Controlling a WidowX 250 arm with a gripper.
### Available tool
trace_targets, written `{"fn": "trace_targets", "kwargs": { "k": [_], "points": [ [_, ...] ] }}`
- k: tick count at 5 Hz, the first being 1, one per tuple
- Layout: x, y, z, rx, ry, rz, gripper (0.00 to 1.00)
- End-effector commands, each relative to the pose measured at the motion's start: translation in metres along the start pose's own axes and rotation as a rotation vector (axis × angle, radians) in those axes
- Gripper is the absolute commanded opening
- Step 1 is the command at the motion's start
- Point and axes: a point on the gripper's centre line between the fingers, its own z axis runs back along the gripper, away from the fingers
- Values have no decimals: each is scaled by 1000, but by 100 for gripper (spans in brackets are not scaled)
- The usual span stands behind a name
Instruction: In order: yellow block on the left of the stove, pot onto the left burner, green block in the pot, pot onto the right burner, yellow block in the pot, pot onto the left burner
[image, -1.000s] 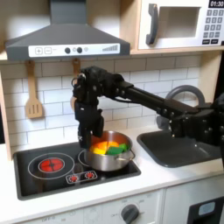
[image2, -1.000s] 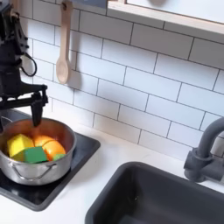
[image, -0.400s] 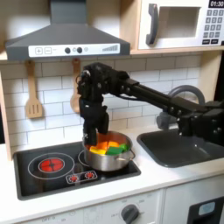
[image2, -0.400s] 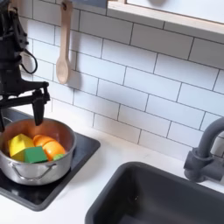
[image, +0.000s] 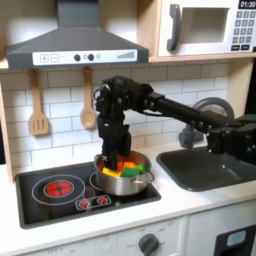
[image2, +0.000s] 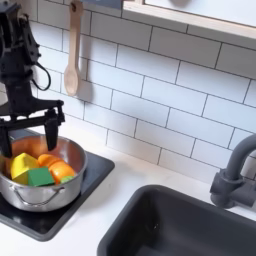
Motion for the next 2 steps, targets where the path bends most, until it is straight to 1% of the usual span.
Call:
{"fn": "trace_targets", "kwargs": {
  "k": [1, 2],
  "points": [
    [-1, 1, -9, 25, 2, -5, 100],
    [-1, 3, -12, 29, 5, -4, 100]
  ]
}}
